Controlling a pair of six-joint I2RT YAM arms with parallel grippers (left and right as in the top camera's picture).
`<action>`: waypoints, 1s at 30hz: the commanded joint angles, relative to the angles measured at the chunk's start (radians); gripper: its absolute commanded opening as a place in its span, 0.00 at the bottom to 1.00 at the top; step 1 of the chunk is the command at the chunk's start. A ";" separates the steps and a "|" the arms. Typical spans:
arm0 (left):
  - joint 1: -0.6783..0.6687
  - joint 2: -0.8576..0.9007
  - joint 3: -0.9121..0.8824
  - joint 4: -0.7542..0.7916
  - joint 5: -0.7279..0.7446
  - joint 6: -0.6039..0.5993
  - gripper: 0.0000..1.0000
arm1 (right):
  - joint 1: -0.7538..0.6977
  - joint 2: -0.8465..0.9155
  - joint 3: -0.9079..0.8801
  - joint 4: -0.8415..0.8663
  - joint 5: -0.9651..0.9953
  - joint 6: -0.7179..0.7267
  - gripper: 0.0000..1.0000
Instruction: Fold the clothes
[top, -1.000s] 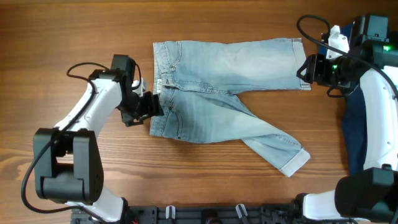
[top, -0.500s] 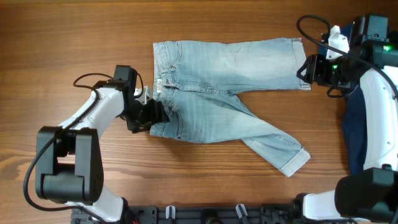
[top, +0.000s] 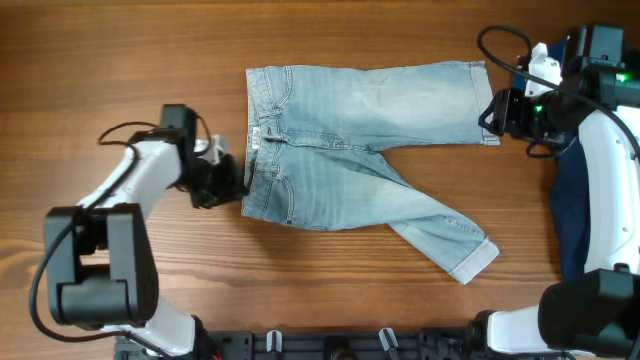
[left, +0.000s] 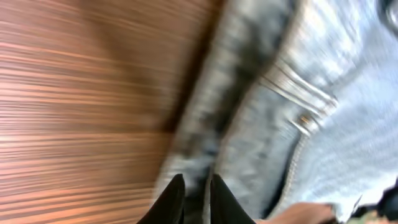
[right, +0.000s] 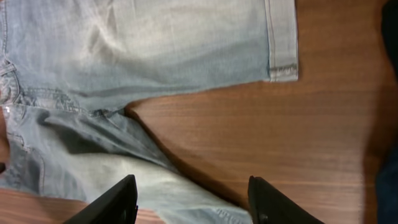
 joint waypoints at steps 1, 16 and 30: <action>0.100 -0.010 -0.001 0.003 -0.040 -0.010 0.14 | 0.003 -0.020 -0.016 -0.041 0.013 0.060 0.57; 0.093 -0.009 -0.004 -0.054 0.110 0.030 0.64 | 0.003 -0.020 -0.016 -0.118 0.081 0.131 0.58; -0.085 -0.009 -0.006 -0.040 0.026 0.032 0.54 | 0.003 -0.020 -0.016 -0.113 0.081 0.124 0.58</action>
